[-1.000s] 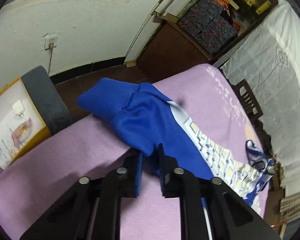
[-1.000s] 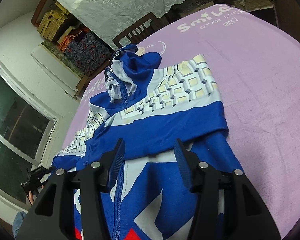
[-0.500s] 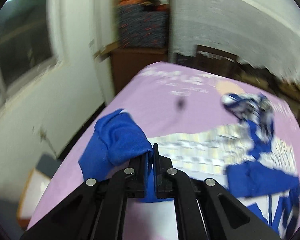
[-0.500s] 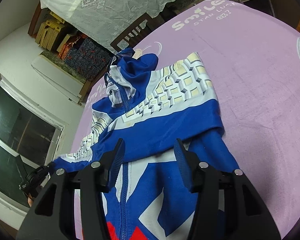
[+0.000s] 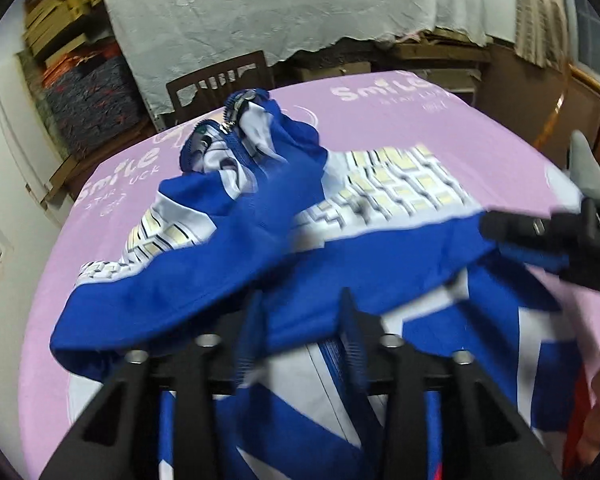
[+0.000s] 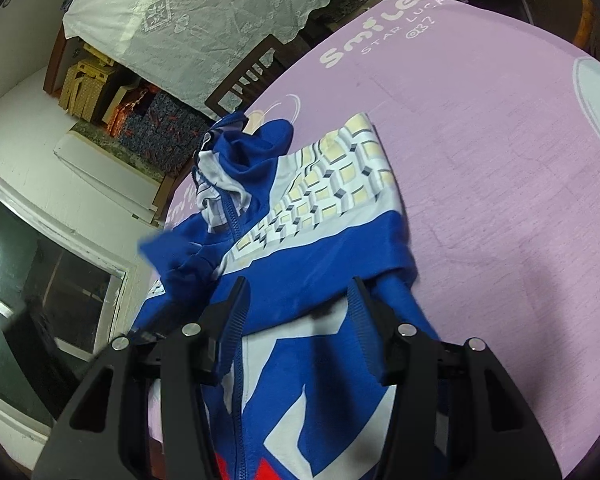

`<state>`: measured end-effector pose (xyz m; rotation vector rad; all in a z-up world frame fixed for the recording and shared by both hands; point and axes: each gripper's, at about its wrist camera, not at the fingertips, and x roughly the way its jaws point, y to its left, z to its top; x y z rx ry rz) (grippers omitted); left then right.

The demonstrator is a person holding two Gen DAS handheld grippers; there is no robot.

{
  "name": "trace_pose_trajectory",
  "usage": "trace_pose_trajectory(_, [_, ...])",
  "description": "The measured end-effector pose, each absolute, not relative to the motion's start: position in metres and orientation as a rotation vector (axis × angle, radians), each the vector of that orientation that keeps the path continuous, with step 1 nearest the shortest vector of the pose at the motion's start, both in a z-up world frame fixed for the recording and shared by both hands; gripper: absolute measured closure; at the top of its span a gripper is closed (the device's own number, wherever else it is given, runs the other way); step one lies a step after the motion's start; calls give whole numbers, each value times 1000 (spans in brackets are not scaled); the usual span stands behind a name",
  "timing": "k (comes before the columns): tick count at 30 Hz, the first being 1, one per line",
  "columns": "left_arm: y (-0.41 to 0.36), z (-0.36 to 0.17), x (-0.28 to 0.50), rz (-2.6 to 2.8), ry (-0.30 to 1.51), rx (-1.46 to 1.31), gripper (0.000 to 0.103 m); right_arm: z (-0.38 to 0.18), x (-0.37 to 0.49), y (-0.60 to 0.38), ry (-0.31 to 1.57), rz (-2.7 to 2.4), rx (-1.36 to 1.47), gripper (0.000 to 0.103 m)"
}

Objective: Fold large clothes
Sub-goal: 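Lift the sleeve and fold it across the hoodie body with the left tool, then open the left tool to release the sleeve on the body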

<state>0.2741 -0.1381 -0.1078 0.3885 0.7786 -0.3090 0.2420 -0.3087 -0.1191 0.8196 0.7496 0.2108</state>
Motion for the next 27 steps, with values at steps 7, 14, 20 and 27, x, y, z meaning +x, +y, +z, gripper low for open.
trace_pose_trajectory(7, [-51, -67, 255, -218, 694, 264, 18, -116, 244, -304, 744, 240, 796, 52])
trace_pose_trajectory(14, [31, -74, 263, -96, 750, 146, 17, -107, 250, -275, 752, 375, 766, 52])
trace_pose_trajectory(20, [23, -102, 282, -104, 795, 207, 17, -89, 287, -242, 817, 361, 659, 52])
trace_pose_trajectory(27, [36, -130, 307, -10, 863, 215, 17, -112, 325, -218, 914, 316, 615, 52])
